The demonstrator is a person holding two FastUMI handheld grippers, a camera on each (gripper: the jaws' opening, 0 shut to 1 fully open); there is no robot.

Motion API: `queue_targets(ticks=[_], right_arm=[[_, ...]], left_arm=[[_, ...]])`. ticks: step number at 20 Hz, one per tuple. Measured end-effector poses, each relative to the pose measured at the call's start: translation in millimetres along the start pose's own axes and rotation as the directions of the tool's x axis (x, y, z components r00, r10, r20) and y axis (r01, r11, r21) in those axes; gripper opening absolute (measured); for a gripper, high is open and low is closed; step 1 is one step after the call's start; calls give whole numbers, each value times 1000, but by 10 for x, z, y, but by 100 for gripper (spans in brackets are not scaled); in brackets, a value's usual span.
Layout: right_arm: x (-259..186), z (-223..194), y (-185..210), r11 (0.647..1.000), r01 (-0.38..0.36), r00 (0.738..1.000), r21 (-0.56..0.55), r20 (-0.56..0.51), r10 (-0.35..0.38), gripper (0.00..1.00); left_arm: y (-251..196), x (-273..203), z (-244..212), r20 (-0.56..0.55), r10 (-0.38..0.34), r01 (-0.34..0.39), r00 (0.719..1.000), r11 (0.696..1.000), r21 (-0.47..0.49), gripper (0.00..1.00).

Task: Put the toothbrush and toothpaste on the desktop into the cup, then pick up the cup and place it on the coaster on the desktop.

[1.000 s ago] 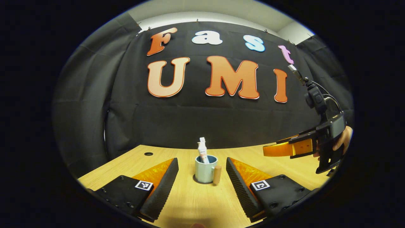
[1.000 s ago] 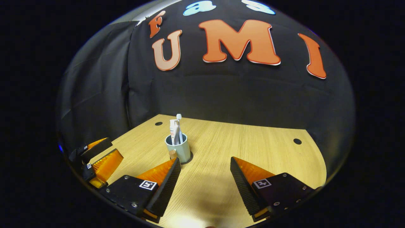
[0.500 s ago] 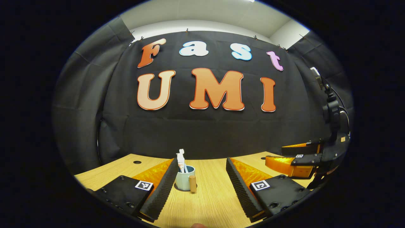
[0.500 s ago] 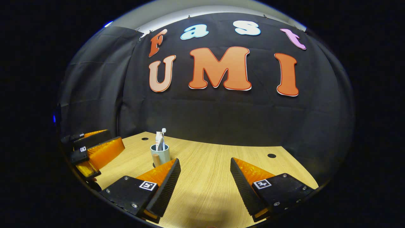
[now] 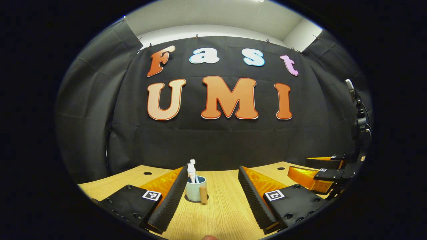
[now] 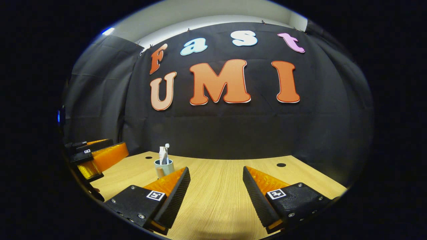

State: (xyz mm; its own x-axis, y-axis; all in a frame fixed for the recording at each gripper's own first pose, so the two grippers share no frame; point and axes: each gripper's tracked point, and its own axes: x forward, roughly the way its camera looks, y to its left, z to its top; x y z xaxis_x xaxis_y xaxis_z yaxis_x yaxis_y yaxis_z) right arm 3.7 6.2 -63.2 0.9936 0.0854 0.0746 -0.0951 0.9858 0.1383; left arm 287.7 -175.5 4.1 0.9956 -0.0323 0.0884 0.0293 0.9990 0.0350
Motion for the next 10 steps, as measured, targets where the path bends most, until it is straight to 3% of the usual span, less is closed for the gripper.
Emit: queue_targets(ticks=[10], right_arm=[[15,-31,-59,998,17,1000,-65,-13,-18,95]], left_arm=[[35,51,-54,9,26,-26,1000,999,32,97]])
